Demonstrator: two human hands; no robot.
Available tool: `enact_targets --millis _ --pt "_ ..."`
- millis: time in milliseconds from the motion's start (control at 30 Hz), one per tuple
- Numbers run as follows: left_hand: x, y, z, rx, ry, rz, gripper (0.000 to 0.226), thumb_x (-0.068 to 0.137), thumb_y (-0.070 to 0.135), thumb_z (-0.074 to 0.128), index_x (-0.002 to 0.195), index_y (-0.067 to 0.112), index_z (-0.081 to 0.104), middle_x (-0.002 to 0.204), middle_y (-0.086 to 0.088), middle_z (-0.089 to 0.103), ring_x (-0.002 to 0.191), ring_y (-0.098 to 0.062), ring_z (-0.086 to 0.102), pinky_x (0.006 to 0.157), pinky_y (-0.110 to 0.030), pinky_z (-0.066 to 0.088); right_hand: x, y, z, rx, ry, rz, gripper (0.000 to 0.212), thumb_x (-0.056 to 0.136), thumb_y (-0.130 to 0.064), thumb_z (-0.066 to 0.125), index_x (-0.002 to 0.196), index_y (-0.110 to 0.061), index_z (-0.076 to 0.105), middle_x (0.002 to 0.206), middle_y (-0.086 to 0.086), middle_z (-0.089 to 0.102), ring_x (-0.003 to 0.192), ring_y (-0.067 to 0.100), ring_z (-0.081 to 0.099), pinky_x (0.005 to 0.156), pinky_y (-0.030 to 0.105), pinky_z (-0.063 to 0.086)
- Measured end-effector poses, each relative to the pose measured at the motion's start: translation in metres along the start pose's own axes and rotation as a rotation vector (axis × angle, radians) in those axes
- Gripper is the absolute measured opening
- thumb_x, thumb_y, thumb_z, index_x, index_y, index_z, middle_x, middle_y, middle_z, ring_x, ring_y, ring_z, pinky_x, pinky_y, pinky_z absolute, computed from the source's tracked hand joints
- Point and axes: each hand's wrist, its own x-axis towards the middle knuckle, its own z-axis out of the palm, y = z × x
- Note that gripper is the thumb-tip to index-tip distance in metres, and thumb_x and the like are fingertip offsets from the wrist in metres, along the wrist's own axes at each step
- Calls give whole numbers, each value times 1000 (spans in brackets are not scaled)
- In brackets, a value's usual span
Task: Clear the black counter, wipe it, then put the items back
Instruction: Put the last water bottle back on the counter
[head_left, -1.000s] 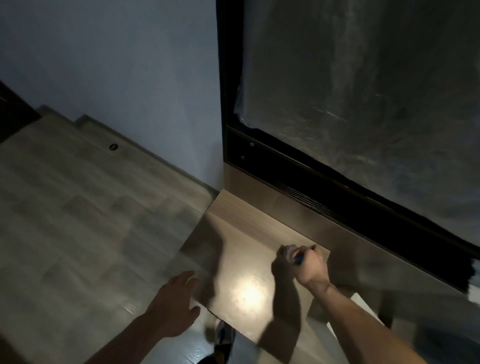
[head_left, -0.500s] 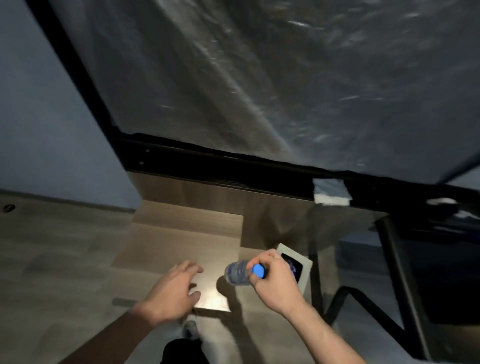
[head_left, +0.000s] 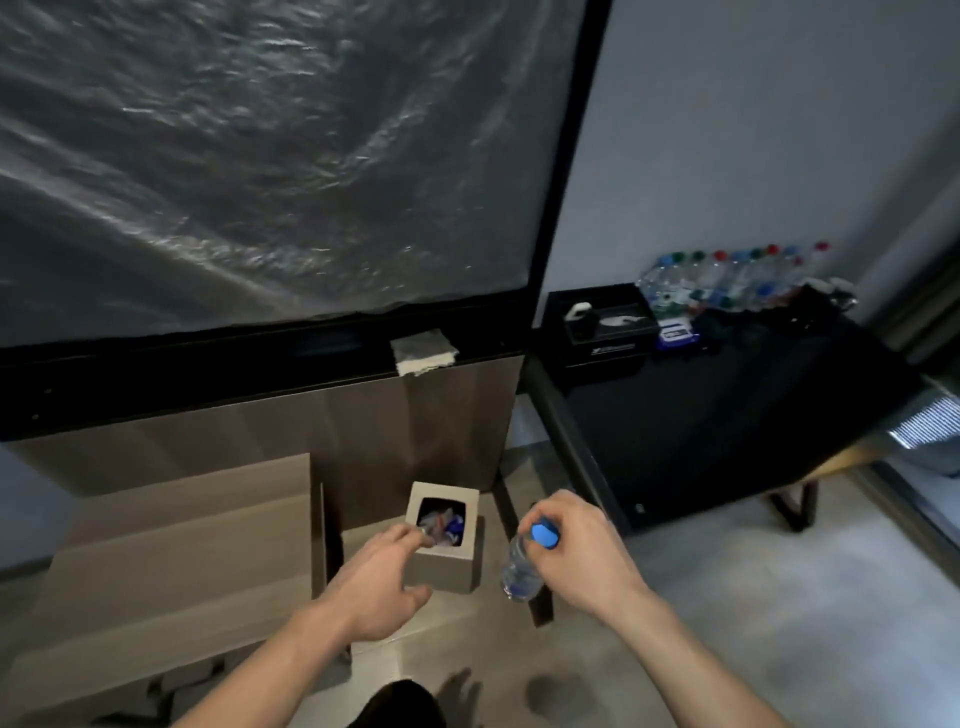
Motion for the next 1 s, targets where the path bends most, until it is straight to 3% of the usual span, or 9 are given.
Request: enact_targets --millis 200,467,700,833,1000 --pt "38 74 4 100 -50 94 61 91 40 67 149 35 46 151 16 41 140 -8 40 115 -23 32 -23 74 -69 49 139 77 23 87 -21 75 88 -42 66 103 -21 59 94 2 63 76 22 58" --pt "127 154 21 155 -89 149 60 93 44 64 149 32 46 155 13 38 140 -11 41 116 -26 36 6 154 -155 34 230 126 21 86 -24 74 89 -44 68 98 -23 61 88 -4 61 62 11 44" --pt "237 219 56 91 -156 115 60 89 45 64 146 31 50 149 12 42 133 -13 46 114 -26 37 72 230 -228 26 206 124 21 86 -23 76 88 -42 68 98 -22 63 88 -4 63 65 14 47" --pt "300 261 77 87 -187 99 63 88 48 65 147 31 48 149 14 39 136 -12 43 114 -25 36 105 274 -268 6 195 128 22 85 -23 77 87 -43 68 97 -21 63 90 -3 63 72 23 56" --pt "363 305 102 100 -267 71 65 88 44 65 148 27 46 153 8 33 137 -18 43 117 -25 33 135 326 -313 -18 193 173 21 86 -25 77 91 -43 67 101 -22 60 89 -1 63 71 19 53"
